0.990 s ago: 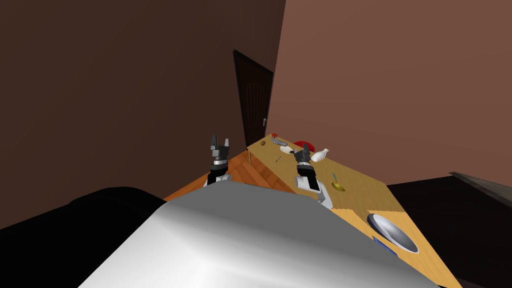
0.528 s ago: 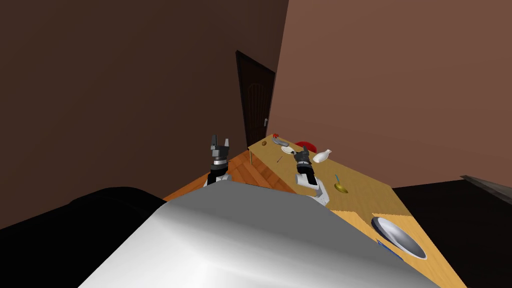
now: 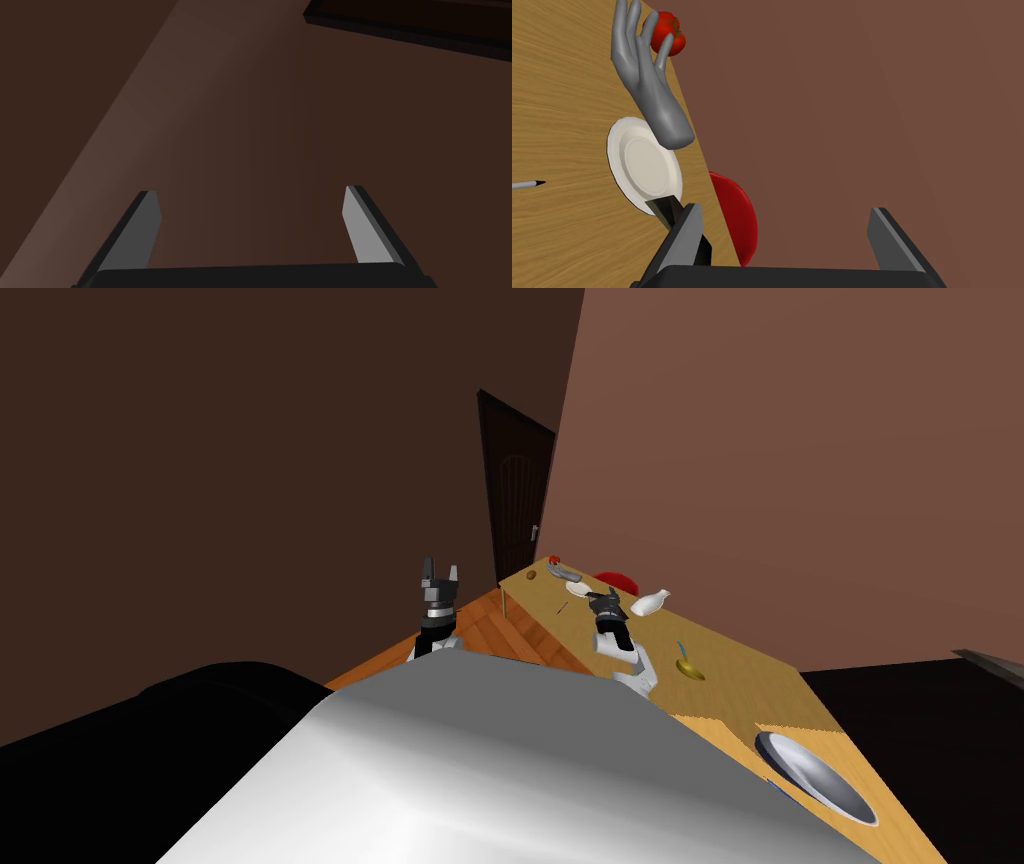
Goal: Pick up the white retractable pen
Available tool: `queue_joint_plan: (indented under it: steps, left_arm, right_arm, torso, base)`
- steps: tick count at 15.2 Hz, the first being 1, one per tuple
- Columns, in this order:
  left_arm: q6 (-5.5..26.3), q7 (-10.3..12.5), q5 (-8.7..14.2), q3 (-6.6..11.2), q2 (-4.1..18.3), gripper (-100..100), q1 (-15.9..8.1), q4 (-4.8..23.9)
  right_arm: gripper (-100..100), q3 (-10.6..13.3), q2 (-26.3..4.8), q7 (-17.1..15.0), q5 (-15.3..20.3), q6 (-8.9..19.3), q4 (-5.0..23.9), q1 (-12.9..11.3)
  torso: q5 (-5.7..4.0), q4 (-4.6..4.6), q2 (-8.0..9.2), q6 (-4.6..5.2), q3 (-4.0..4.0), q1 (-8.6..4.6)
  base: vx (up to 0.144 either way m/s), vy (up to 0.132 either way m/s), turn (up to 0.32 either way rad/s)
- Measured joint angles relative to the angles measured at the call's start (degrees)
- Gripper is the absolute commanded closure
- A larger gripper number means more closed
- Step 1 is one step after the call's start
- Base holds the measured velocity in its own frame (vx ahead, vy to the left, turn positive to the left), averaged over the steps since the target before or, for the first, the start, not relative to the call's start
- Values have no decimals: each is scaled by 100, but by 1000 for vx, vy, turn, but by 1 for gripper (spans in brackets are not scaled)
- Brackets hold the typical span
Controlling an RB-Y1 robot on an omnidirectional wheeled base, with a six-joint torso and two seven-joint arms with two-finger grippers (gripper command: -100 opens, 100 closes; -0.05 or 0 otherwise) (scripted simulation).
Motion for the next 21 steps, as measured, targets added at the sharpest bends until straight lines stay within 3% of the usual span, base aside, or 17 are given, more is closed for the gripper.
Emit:
queue_joint_plan:
  steps: [6,21]
  left_arm:
    - [0,0,0,0,0,0,0,0]
    - [0,0,0,0,0,0,0,0]
  right_arm:
    - [-100,-284,20,-690,-15,635,506,-350]
    - [-100,-1085,-89,-2455,-73,1947,2162,-1181]
  torso:
    - [1,0,-3,0,-1,2]
    - [1,-2,-11,0,-6,4]
  base:
    - [8,27,46]
    - [23,29,55]
